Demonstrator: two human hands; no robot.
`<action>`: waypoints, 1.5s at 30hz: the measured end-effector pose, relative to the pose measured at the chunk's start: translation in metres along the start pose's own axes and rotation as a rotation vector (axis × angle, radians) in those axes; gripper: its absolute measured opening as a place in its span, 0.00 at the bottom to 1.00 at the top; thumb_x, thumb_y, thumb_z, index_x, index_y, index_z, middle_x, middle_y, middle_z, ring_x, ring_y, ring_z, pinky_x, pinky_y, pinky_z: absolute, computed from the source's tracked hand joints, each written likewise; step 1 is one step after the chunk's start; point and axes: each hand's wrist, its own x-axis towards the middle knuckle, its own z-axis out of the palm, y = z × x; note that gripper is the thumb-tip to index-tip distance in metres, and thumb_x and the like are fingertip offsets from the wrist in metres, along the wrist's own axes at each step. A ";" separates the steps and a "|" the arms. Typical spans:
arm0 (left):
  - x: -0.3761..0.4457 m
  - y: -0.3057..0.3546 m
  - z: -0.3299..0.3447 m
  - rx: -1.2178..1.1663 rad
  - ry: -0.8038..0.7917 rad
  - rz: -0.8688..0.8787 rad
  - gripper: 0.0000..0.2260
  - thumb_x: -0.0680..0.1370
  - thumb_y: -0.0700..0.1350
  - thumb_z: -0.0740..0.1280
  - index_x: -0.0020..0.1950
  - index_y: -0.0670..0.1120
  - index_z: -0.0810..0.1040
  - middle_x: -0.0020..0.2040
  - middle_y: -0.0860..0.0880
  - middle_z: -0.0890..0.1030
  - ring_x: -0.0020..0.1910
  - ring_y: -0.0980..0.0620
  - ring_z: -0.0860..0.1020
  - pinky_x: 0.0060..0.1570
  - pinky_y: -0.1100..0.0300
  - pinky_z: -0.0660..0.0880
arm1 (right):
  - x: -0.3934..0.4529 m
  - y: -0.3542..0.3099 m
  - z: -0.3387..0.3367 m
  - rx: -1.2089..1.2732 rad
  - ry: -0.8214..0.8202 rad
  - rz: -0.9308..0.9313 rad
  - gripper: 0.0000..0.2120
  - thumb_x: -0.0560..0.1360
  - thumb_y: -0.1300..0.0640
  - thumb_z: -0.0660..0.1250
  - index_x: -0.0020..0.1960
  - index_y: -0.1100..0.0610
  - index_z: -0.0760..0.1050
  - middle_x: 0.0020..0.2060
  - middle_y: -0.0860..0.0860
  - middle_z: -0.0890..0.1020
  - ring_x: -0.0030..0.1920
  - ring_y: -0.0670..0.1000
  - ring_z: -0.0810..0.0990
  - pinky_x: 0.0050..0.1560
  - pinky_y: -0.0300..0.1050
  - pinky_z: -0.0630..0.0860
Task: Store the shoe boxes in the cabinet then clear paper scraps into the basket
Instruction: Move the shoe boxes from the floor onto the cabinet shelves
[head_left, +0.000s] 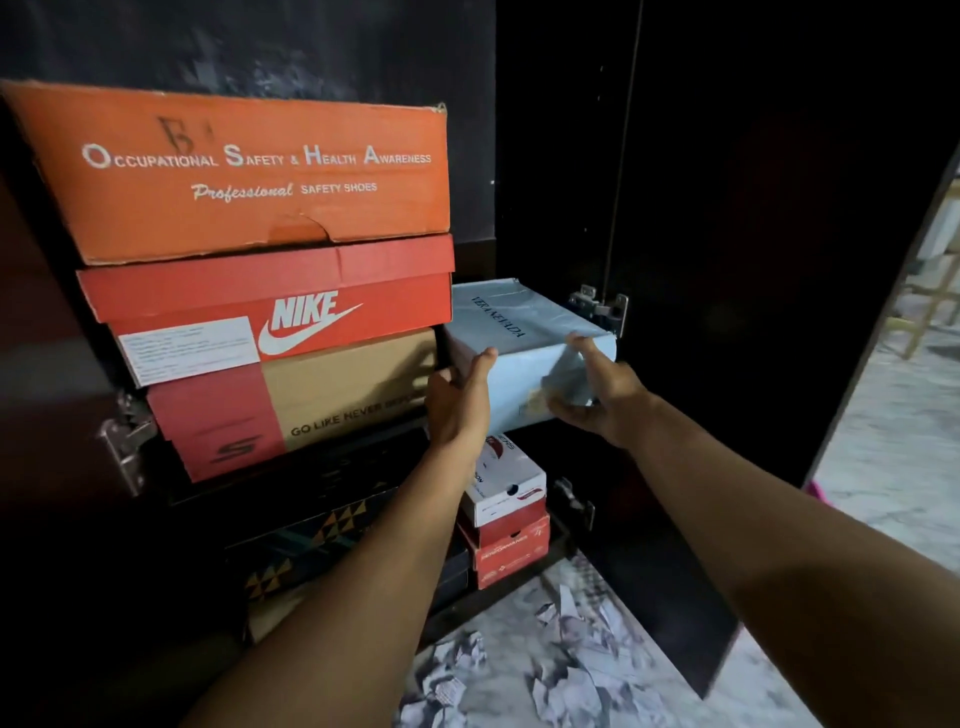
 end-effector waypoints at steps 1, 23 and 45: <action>0.005 0.000 0.000 0.027 0.014 0.013 0.26 0.77 0.61 0.69 0.66 0.45 0.74 0.58 0.47 0.79 0.53 0.46 0.77 0.49 0.54 0.71 | 0.002 0.002 0.005 -0.028 0.008 -0.061 0.31 0.74 0.47 0.77 0.69 0.60 0.70 0.61 0.57 0.78 0.49 0.55 0.83 0.37 0.46 0.86; -0.030 -0.061 0.044 0.104 -0.062 0.106 0.02 0.77 0.47 0.69 0.45 0.51 0.79 0.42 0.51 0.83 0.43 0.47 0.83 0.50 0.52 0.79 | -0.040 0.033 -0.066 -0.515 -0.147 -0.323 0.18 0.80 0.59 0.70 0.70 0.56 0.74 0.57 0.60 0.84 0.59 0.60 0.84 0.64 0.59 0.80; -0.422 -0.300 0.341 0.479 -1.163 -0.270 0.05 0.82 0.44 0.67 0.47 0.49 0.81 0.44 0.47 0.83 0.36 0.52 0.83 0.40 0.58 0.74 | -0.336 0.195 -0.606 -0.568 0.938 -0.055 0.06 0.79 0.60 0.70 0.54 0.51 0.81 0.49 0.48 0.84 0.54 0.51 0.83 0.55 0.46 0.78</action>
